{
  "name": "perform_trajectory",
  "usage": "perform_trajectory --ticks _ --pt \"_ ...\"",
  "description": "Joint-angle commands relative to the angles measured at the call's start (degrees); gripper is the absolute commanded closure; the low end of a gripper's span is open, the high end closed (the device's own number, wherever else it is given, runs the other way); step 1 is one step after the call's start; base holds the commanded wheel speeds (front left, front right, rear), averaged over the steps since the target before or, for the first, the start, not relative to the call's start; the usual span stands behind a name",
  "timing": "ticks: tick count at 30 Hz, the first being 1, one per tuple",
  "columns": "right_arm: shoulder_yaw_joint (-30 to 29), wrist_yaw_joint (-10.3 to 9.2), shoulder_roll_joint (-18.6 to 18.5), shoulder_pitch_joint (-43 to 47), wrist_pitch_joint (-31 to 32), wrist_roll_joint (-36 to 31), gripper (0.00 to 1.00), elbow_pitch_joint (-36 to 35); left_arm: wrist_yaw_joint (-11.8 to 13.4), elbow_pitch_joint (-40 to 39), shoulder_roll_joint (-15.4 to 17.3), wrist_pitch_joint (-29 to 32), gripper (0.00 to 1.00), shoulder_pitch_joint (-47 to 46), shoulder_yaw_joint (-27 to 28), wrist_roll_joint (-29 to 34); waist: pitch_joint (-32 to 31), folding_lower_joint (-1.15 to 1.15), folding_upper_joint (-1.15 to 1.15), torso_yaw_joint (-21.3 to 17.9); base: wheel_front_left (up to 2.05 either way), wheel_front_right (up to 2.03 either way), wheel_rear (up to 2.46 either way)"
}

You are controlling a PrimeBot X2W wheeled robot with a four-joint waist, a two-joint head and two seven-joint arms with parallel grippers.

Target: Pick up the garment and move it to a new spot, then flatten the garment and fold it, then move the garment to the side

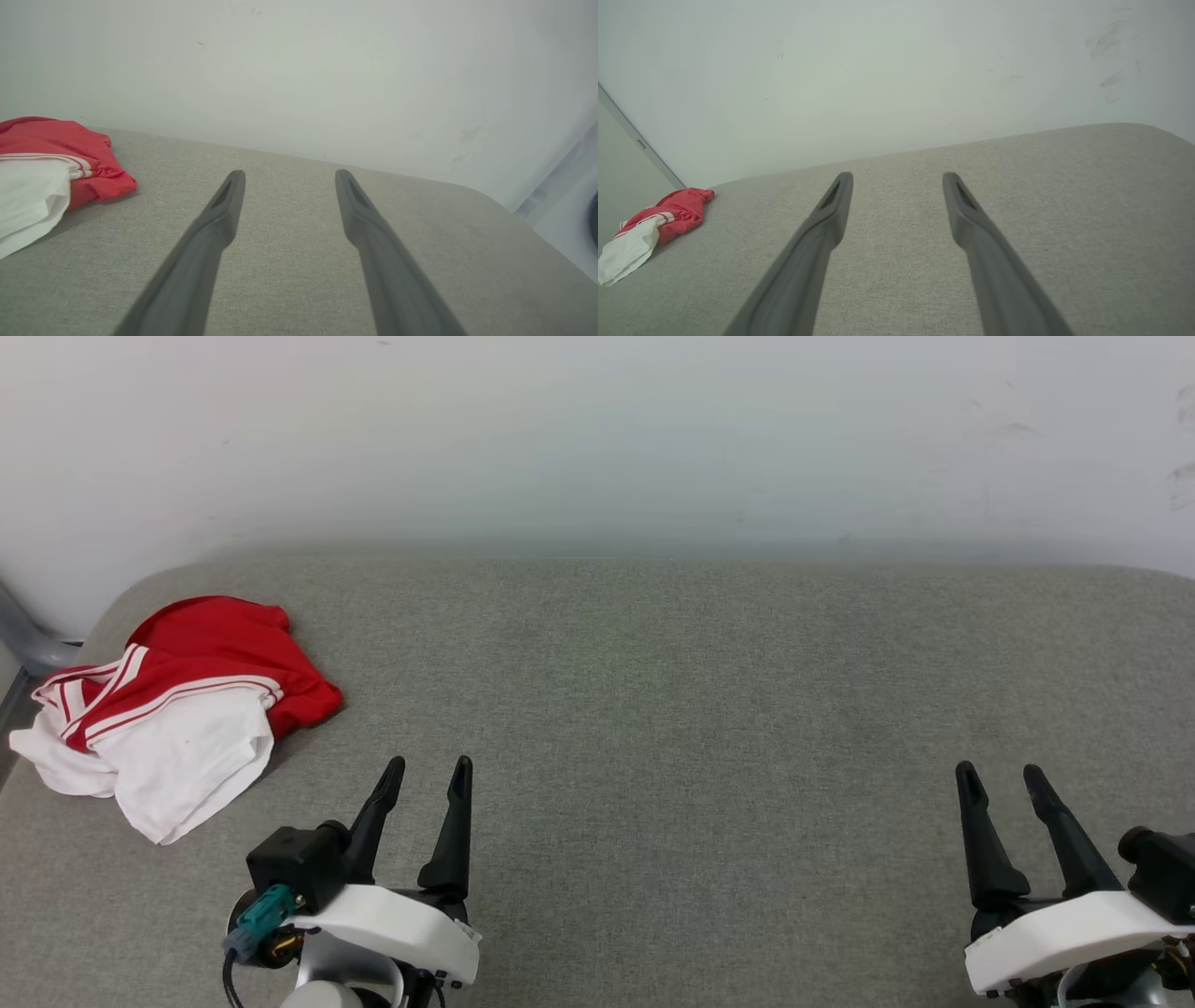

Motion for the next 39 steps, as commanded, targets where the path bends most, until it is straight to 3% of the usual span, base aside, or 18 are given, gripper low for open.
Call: perform_trajectory --ticks 1,17,39 --pt "-0.10 0.08 0.12 0.44 0.01 -1.45 0.00 -1.00 0.45 -0.35 0.56 -0.53 0.00 -0.67 -0.35 1.57 0.03 0.00 0.00 0.06 0.00 0.00 0.00" --pt "-1.09 0.10 0.13 1.89 0.58 -7.32 0.00 -2.13 1.88 1.37 1.30 -2.46 0.00 -1.01 -2.03 8.25 -0.01 0.00 0.00 0.66 0.00 0.00 0.00" --pt "-1.68 0.07 0.16 3.30 -1.28 -12.95 0.00 -3.10 0.88 3.23 0.42 -4.92 0.00 -1.46 -1.91 14.35 -0.14 0.00 0.00 2.79 0.00 0.00 0.00"
